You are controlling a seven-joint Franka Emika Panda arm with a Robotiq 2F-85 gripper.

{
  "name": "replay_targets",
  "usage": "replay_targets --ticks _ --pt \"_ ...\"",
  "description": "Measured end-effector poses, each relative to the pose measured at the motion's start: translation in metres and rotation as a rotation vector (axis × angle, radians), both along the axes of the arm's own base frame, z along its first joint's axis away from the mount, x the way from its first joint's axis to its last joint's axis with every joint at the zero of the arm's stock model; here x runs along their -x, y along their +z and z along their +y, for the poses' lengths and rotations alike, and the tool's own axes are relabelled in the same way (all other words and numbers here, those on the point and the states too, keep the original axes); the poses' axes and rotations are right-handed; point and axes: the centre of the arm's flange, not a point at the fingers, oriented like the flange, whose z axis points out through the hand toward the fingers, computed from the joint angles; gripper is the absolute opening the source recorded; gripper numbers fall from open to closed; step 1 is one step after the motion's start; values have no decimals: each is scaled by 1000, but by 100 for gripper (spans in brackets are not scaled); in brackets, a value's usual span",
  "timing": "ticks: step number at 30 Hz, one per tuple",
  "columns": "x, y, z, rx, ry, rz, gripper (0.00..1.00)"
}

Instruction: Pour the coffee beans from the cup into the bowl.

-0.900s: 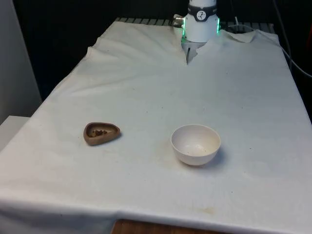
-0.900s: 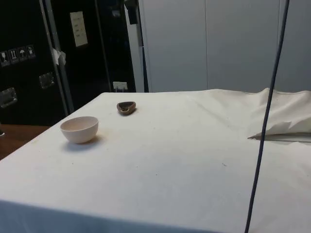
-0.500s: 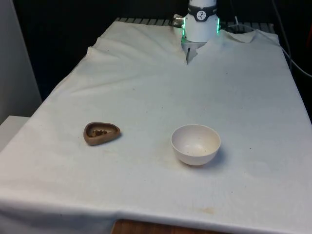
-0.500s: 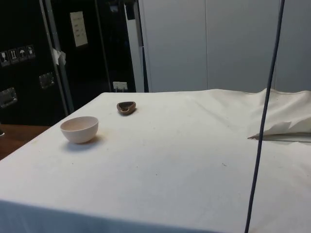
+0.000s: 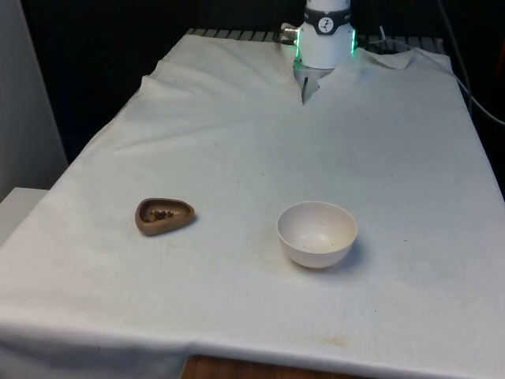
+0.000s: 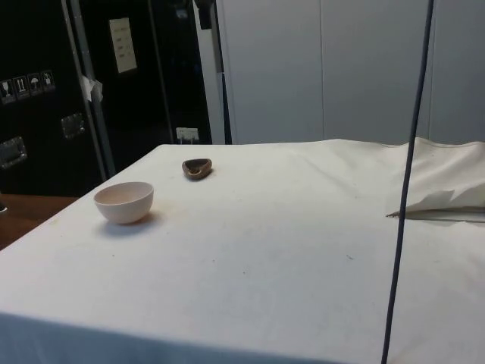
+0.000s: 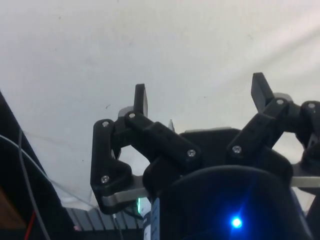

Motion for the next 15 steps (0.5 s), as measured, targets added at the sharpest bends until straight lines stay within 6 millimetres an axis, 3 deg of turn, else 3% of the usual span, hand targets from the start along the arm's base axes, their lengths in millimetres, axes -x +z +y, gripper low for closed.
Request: replay_targets --ticks 15 --pt "-9 -3 -37 13 38 -42 100"
